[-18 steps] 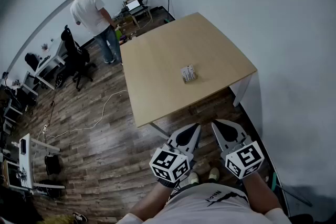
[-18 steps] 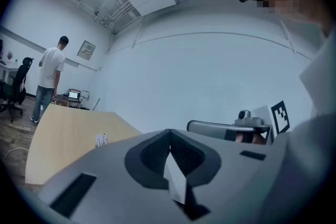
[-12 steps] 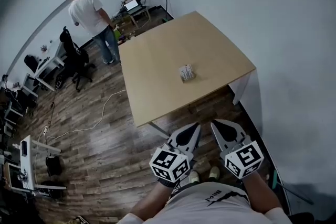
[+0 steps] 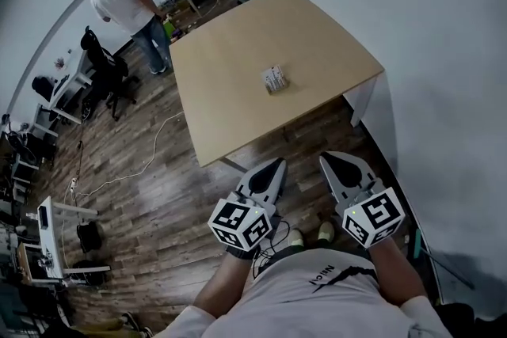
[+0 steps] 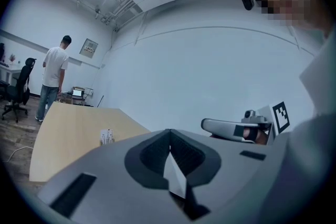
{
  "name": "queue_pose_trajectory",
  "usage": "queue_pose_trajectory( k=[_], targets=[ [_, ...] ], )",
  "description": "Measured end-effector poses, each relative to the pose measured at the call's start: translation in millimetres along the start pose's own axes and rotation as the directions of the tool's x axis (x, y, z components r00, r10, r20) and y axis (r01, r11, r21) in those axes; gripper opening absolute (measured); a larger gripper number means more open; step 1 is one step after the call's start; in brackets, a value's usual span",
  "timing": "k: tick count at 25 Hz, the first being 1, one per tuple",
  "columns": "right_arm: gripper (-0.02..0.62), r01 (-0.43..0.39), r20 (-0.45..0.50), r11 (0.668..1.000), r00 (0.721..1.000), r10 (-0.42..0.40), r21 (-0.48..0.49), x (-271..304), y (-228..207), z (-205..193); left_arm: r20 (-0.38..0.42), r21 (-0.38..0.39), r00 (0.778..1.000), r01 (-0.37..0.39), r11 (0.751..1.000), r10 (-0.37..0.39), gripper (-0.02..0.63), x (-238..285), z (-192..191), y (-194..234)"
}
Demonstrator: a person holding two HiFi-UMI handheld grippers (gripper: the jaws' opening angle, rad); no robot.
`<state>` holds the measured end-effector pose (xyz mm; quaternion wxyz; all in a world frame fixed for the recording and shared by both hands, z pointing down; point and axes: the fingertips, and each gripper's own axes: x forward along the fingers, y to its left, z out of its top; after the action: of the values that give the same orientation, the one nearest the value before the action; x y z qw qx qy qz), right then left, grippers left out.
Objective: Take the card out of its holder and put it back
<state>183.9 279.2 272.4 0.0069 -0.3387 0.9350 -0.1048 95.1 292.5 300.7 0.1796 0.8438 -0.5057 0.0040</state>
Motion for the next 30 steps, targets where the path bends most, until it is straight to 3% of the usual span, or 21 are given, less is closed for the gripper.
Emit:
queue_pose_trajectory(
  k=[7,16,22,30],
  targets=[
    [0.012,-0.011,0.007,1.0,1.0,0.01,0.018,9,-23,-14,0.003,0.011,0.998,-0.057,0.998,0.057,0.014,14,-4,22],
    [0.012,-0.012,-0.034,0.999,0.999,0.013,0.039,40,-34,-30,-0.027,-0.001,0.998,-0.052,0.999,0.052,0.014,33,-14,49],
    [0.012,0.003,-0.037,0.999,0.999,-0.002,0.037,98,-46,-37,-0.038,-0.007,0.999,-0.009,1.0,0.009,0.013,63,-12,104],
    [0.012,0.012,-0.041,1.0,0.999,-0.012,0.012,222,-54,-29,-0.076,0.047,0.996,0.056,0.997,-0.052,0.014,111,12,209]
  ],
)
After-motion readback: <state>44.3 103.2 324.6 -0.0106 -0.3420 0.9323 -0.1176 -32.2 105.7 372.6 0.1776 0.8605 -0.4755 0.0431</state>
